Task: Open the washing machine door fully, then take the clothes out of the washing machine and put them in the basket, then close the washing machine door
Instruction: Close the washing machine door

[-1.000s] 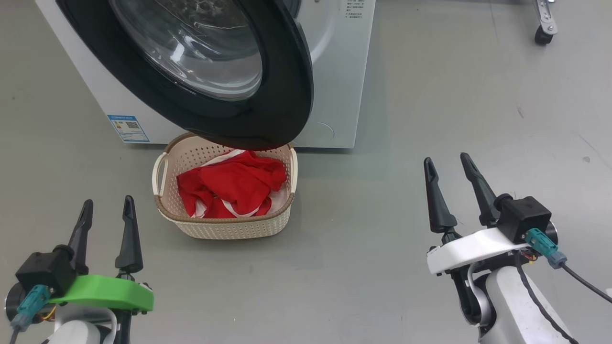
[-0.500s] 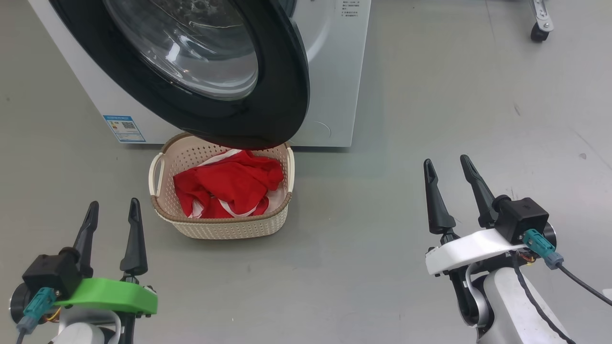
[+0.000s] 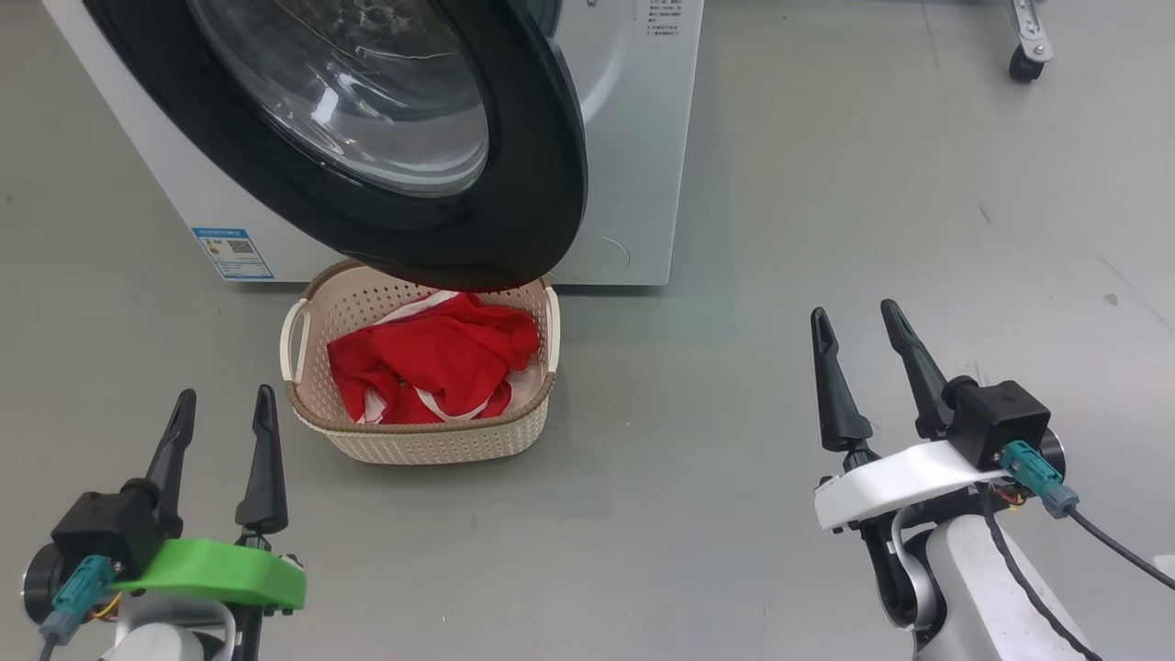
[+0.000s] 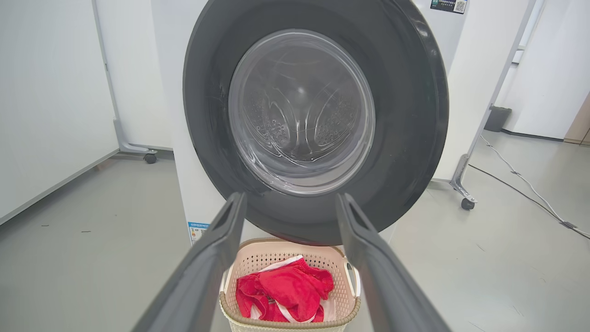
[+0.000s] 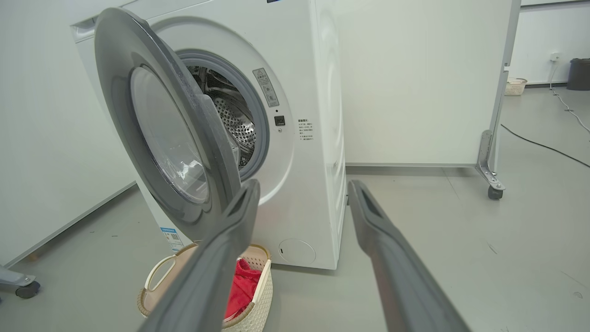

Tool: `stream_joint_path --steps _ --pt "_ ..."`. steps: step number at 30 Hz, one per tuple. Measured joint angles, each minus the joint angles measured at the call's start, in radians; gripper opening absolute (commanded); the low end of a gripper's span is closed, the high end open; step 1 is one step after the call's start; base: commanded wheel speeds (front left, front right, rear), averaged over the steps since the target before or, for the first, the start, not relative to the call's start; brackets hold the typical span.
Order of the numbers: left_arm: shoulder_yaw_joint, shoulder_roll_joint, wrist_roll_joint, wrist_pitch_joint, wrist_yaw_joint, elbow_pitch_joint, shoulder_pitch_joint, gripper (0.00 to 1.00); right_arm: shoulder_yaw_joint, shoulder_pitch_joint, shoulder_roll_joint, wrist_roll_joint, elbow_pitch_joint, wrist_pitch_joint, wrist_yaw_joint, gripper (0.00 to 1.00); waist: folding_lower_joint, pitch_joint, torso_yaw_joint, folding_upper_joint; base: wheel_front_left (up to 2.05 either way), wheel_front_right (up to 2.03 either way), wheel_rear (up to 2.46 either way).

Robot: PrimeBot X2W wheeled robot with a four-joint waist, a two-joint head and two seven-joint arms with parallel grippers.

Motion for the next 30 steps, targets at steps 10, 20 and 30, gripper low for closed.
stream_joint_path --steps 10,20,30 --pt "0.007 -0.008 0.023 0.000 -0.010 0.004 0.003 1.00 0.003 0.000 0.001 0.000 0.006 0.000 0.000 1.00 0.0000 -0.009 -0.005 0.0000 0.00 0.00 0.00" --pt "0.007 -0.019 0.040 0.000 -0.018 0.006 0.004 1.00 0.005 0.000 0.002 0.000 0.006 0.000 0.000 1.00 0.0000 -0.004 -0.006 0.0000 0.00 0.00 0.00" --pt "0.005 -0.032 0.048 0.000 -0.028 0.003 0.004 1.00 0.003 -0.001 -0.001 -0.006 -0.021 0.000 0.002 0.00 0.0000 0.025 0.012 0.0000 0.00 0.00 0.00"
